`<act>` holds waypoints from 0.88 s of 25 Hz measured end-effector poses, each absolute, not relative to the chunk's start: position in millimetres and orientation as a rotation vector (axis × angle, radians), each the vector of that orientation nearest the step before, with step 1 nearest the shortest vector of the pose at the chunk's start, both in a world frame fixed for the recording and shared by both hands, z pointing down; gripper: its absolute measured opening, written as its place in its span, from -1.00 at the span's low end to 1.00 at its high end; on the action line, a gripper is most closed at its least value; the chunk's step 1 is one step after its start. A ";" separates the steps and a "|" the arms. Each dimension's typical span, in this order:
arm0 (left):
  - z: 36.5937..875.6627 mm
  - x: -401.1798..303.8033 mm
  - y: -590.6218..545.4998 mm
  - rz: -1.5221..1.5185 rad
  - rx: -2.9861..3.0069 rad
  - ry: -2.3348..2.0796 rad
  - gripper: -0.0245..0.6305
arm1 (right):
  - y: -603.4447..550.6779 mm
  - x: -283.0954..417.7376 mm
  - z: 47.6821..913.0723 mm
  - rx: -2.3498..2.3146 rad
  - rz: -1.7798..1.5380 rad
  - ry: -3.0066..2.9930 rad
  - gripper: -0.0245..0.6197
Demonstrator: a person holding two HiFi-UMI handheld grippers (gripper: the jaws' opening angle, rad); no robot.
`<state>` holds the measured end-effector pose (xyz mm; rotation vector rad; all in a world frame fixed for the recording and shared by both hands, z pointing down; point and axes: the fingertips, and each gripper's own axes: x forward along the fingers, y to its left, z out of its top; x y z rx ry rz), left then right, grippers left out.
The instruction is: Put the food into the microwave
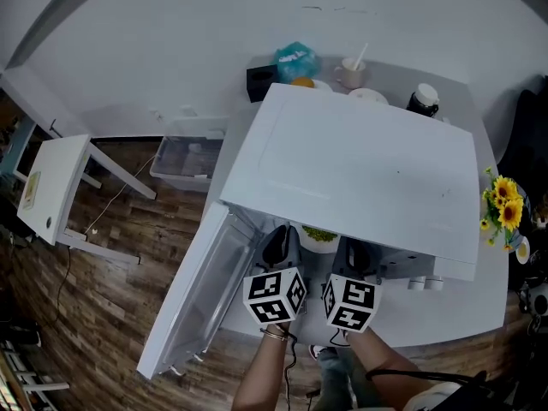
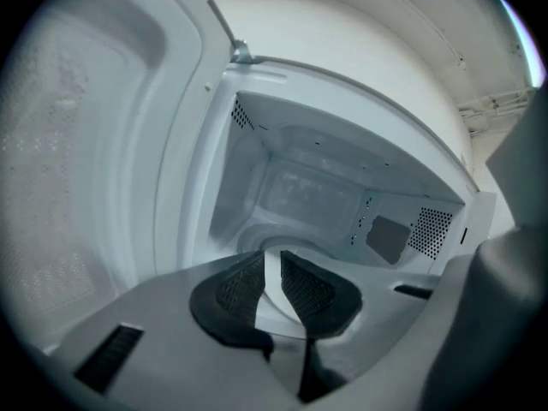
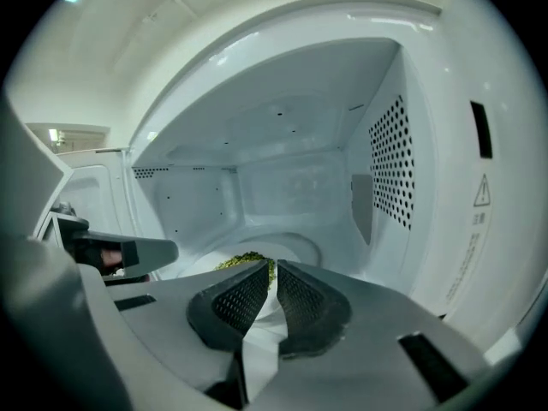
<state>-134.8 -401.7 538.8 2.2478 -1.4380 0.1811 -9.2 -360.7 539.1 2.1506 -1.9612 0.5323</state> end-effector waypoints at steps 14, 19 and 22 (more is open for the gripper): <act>508.5 -122.5 -330.5 0.248 2.273 -1.403 -0.92 | -311.3 -24.3 504.7 1.910 0.486 -2.140 -0.87; 489.5 -121.8 -305.3 0.213 2.257 -1.439 -0.92 | -292.0 -25.3 489.2 1.855 0.467 -2.183 -0.87; 481.4 -123.6 -292.7 0.184 2.238 -1.457 -0.92 | -282.8 -25.3 481.9 1.829 0.464 -2.209 -0.87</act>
